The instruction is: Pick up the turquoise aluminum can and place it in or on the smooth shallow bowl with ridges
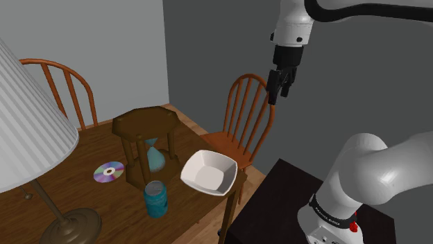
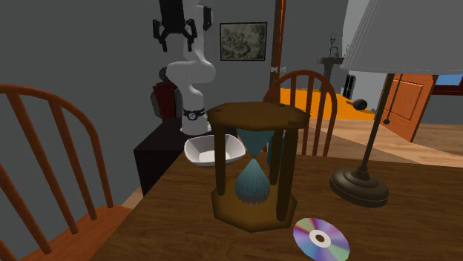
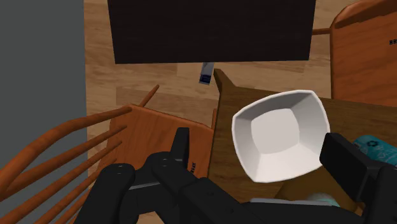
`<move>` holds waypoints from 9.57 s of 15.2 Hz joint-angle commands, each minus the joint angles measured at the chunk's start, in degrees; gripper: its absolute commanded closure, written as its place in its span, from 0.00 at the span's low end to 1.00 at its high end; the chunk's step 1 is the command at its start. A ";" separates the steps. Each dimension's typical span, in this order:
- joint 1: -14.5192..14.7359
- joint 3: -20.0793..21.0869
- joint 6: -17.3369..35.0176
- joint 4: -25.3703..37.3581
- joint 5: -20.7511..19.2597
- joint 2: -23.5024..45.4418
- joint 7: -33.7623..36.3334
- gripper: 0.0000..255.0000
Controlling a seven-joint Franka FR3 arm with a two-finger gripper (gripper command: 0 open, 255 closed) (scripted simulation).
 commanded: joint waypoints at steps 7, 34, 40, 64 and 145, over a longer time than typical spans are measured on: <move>1.82 6.43 8.78 -3.76 4.59 3.79 7.18 0.00; 6.50 30.25 42.82 14.45 -6.51 53.39 46.06 0.00; 9.82 29.13 44.80 20.21 -12.43 62.19 51.82 0.00; 10.39 28.42 47.64 19.26 -14.00 64.37 52.85 1.00; -1.52 18.91 40.26 -5.60 5.27 28.50 20.21 0.00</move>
